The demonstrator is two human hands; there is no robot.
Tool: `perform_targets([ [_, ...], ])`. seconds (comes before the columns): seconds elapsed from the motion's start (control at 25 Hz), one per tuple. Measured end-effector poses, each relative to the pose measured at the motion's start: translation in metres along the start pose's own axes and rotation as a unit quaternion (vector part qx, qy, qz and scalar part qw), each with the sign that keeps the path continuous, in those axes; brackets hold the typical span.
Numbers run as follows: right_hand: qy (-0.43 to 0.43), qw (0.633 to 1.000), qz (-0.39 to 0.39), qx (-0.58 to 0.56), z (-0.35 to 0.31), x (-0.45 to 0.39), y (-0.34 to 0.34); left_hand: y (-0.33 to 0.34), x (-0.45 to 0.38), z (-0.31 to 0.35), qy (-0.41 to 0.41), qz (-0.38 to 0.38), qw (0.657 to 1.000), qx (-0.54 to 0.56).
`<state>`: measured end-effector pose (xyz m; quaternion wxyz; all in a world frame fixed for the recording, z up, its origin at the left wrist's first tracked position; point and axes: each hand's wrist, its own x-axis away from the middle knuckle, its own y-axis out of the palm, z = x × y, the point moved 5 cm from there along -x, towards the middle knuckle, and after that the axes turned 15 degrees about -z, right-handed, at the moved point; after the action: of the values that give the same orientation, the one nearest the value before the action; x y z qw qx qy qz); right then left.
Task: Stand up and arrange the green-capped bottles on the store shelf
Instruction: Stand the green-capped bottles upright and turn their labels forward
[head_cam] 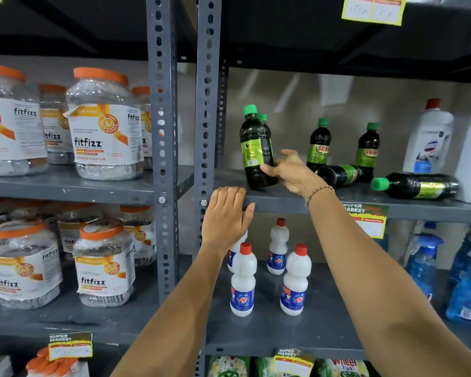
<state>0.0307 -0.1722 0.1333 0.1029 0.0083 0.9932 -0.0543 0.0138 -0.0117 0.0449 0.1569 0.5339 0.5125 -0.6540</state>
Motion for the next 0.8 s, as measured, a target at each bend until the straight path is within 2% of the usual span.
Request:
perform_targets([
  [0.12,-0.003,0.999,-0.049,0.023,0.008,0.002,0.004,-0.001,-0.001,-0.001,-0.001,-0.008,1.000,-0.005],
  [0.32,-0.004,0.995,-0.072,0.064,0.012,0.001,0.005,-0.001,0.000,0.000,-0.001,0.003,1.000,-0.011],
  [0.56,-0.014,0.992,-0.069,0.104,0.015,0.000,0.004,-0.001,-0.001,-0.001,-0.002,0.009,1.000,-0.014],
  [0.8,-0.026,0.991,-0.028,0.130,0.016,0.003,0.002,0.000,0.000,-0.001,-0.003,0.013,1.000,-0.018],
])
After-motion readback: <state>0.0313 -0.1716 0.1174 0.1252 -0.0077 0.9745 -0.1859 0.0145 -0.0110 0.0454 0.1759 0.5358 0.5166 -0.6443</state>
